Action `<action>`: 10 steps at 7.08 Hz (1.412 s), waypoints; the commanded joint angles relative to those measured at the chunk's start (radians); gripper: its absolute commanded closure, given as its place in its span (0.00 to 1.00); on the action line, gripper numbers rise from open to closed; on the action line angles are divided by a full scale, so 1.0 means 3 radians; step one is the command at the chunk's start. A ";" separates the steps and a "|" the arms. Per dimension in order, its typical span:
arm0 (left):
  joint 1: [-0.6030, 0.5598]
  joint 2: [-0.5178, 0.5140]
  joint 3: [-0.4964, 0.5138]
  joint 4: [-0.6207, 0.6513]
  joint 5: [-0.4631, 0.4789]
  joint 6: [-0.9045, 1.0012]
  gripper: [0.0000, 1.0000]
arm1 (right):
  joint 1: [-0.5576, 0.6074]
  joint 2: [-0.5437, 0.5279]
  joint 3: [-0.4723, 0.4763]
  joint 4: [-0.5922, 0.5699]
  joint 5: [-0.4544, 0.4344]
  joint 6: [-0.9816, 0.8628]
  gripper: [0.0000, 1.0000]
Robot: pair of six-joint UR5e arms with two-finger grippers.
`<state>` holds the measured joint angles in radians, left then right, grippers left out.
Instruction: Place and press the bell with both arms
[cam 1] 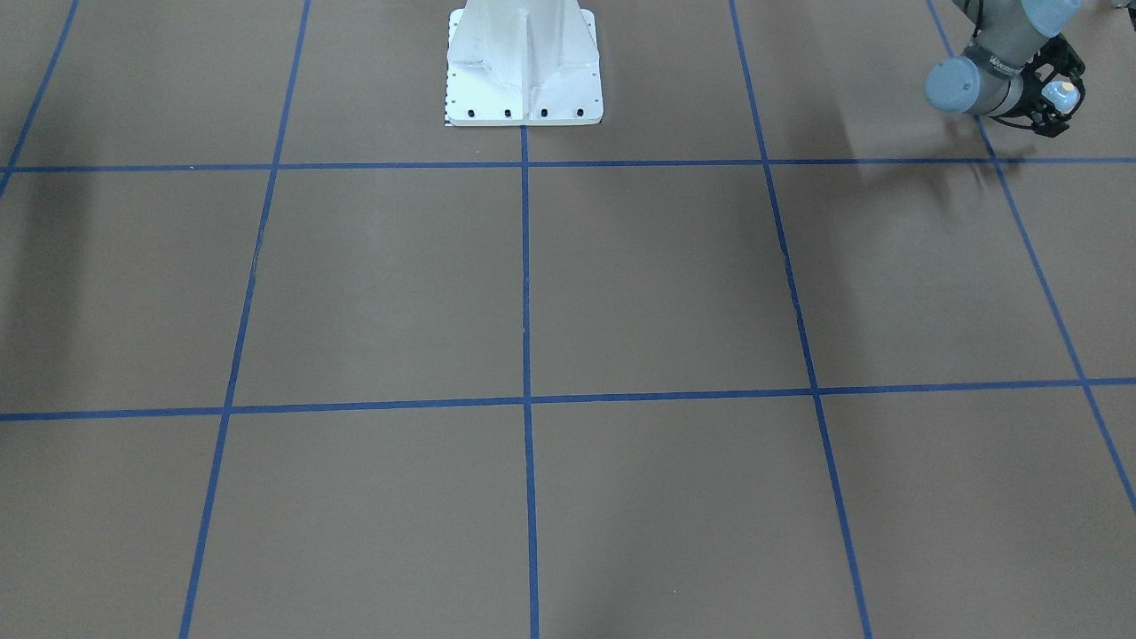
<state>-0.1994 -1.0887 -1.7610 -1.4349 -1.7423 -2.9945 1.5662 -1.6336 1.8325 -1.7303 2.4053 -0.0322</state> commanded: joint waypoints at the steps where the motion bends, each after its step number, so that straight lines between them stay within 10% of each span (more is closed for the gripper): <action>1: 0.0250 0.0009 0.0245 -0.0298 -0.0006 -0.0203 0.00 | 0.0000 0.0000 0.0012 0.0000 0.0000 0.0000 0.00; 10: 0.0404 0.0045 0.0516 -0.0416 -0.0165 -0.0229 0.00 | 0.0000 -0.0036 0.0099 0.0000 -0.0005 0.0000 0.00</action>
<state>-0.0858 -1.0753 -1.6127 -1.5429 -1.7906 -3.0633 1.5662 -1.6451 1.8590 -1.7303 2.4049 -0.0322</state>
